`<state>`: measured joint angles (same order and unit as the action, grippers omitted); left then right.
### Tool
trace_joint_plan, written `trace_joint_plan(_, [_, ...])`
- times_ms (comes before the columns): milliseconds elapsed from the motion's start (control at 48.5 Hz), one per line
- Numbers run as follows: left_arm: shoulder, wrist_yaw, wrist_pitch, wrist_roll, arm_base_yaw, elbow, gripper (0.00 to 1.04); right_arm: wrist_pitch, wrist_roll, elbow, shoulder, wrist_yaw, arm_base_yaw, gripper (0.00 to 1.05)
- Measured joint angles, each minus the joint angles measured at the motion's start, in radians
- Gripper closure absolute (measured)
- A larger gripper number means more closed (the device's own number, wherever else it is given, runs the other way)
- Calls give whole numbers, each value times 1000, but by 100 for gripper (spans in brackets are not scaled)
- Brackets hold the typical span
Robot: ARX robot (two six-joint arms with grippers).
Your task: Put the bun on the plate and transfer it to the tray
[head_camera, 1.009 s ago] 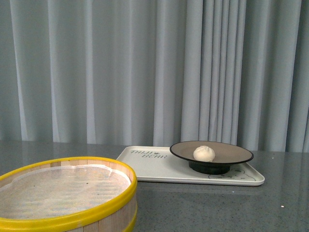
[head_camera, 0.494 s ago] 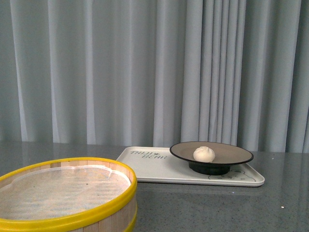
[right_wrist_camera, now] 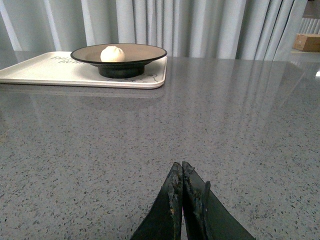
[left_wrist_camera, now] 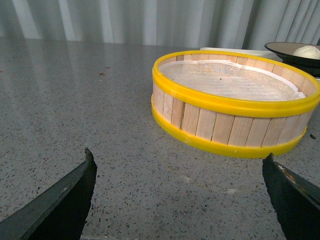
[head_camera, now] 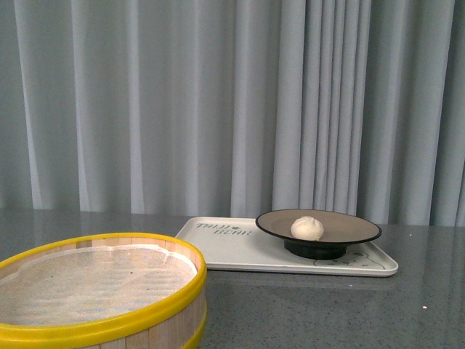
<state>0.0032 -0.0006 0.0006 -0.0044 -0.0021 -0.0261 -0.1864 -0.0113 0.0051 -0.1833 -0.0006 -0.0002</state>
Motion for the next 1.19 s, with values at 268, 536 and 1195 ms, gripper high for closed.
trace_joint_plan(268, [0,0,0,0,0,0,7,182,0,0,179,0,0,103])
trace_joint_plan(536, [0,0,0,0,0,0,7,185,0,0,180,0,0,74])
trace_joint_plan(1195, [0,0,0,0,0,0,7,185,1,0,180,0,0,8])
